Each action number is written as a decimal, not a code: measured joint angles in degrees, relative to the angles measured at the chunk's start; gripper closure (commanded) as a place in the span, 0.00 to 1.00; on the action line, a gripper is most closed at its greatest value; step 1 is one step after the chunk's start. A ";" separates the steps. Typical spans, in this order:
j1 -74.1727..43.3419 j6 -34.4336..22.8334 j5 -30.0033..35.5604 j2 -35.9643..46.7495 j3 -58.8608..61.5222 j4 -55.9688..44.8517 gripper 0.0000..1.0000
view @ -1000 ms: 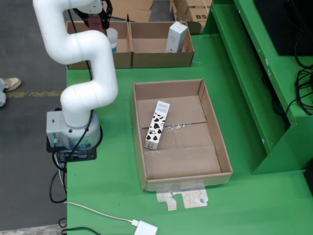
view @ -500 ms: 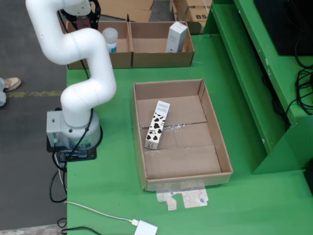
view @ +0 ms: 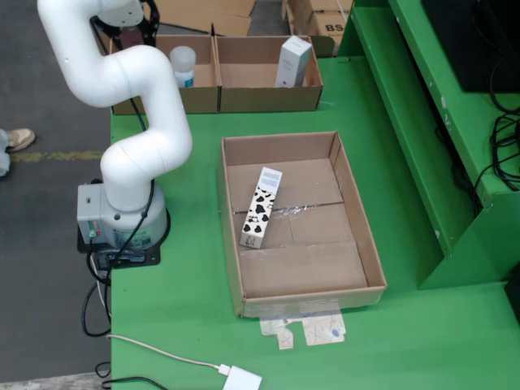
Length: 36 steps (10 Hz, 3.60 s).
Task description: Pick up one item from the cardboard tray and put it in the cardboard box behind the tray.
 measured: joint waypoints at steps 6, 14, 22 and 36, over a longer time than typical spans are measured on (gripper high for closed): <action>-6.15 -11.51 -6.24 -8.79 0.00 15.82 1.00; -8.44 -19.86 -9.85 -17.75 -0.26 36.04 1.00; -9.23 -18.46 -7.03 -16.17 -0.26 47.99 1.00; -23.21 -19.60 3.60 -22.76 -0.26 33.14 1.00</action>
